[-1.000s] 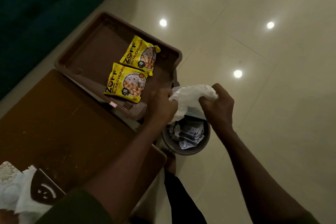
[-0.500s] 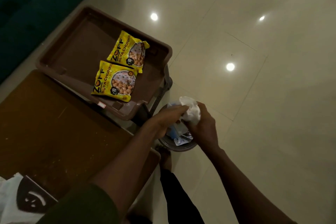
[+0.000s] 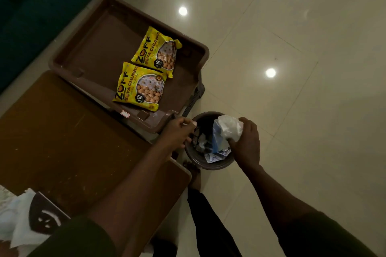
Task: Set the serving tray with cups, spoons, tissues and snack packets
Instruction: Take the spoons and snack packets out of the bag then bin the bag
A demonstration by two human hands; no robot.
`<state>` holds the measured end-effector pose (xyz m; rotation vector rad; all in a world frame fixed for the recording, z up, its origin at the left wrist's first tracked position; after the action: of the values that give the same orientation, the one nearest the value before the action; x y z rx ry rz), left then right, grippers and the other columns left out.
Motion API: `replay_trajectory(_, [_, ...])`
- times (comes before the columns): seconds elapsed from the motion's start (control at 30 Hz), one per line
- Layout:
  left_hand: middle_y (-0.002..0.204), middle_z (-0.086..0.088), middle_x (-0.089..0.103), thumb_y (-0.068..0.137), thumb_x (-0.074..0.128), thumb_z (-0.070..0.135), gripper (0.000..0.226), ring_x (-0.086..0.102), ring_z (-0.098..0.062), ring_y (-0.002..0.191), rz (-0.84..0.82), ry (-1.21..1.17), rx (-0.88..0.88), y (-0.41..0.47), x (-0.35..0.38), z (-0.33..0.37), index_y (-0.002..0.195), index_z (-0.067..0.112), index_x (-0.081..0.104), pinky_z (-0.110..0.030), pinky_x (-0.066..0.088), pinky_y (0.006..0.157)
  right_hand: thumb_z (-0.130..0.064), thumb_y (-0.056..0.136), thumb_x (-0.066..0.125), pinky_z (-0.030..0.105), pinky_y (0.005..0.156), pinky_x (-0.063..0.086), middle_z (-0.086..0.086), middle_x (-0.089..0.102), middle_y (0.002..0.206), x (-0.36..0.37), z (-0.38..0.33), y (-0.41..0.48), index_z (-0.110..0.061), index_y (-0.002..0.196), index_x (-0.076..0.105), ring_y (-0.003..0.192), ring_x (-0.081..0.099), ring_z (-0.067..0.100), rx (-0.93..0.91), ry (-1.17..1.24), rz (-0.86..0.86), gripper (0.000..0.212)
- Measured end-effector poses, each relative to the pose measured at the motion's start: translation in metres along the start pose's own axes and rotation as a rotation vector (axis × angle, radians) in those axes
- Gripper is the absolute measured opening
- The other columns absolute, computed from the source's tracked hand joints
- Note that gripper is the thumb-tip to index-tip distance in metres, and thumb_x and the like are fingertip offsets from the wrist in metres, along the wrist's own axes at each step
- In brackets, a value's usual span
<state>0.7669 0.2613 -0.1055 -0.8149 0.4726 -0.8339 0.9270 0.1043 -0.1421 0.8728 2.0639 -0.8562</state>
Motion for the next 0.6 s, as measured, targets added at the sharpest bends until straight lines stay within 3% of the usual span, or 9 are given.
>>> replay_trajectory(0.1, [0.098,-0.001,0.066,0.095,0.055,0.031,0.015,0.06,-0.014,0.077,0.005,-0.012,0.003,-0.004,-0.006,-0.007,0.105,0.021,0.061,-0.026,0.046,0.061,-0.03,0.059,0.084,0.05,0.11,0.031,0.004,0.041,0.14,0.022,-0.003,0.0,-0.018,0.139,0.035,0.127,0.041,0.024,0.042,-0.073,-0.164,0.094])
replay_trajectory(0.17, [0.099,-0.001,0.067,0.095,0.055,0.03,0.016,0.061,-0.013,0.078,0.014,-0.022,0.01,-0.007,-0.011,-0.007,0.106,0.021,0.061,-0.026,0.047,0.062,-0.021,0.068,0.078,0.051,0.112,0.029,0.007,0.04,0.142,0.027,-0.006,0.001,-0.016,0.139,0.037,0.131,0.04,0.027,0.039,-0.114,-0.163,0.083])
replay_trajectory(0.27, [0.102,-0.003,0.067,0.095,0.055,0.029,0.018,0.061,-0.015,0.08,0.056,-0.053,0.007,-0.01,-0.021,-0.01,0.109,0.019,0.061,-0.029,0.048,0.066,-0.01,0.079,0.065,0.039,0.102,0.045,0.008,0.048,0.134,0.027,-0.016,0.002,-0.01,0.13,0.048,0.122,0.049,0.025,0.02,-0.024,-0.132,0.054])
replay_trajectory(0.43, [0.091,-0.009,0.068,0.096,0.055,0.025,0.021,0.061,-0.016,0.072,0.053,-0.115,-0.001,-0.021,-0.026,-0.014,0.108,0.009,0.062,-0.028,0.048,0.062,-0.009,0.083,0.063,0.024,0.088,0.046,0.007,0.055,0.122,0.023,-0.025,0.005,-0.011,0.115,0.059,0.108,0.057,0.021,-0.012,0.031,-0.105,0.032])
replay_trajectory(0.6, [0.076,-0.009,0.064,0.094,0.058,0.024,0.028,0.057,-0.017,0.057,0.101,-0.25,0.051,-0.033,-0.043,-0.01,0.106,-0.001,0.06,-0.026,0.043,0.05,-0.013,0.086,0.059,0.025,0.075,0.05,0.003,0.059,0.114,0.018,-0.052,0.018,-0.015,0.107,0.062,0.092,0.06,0.014,-0.033,0.097,-0.018,0.022])
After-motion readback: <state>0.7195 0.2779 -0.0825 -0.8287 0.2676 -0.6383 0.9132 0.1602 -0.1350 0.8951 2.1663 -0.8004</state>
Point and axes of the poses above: each hand's wrist, its own y-axis towards the middle knuckle, its own x-axis out of the palm, z = x × y, the point moved 6 cm from there along y, towards the middle knuckle
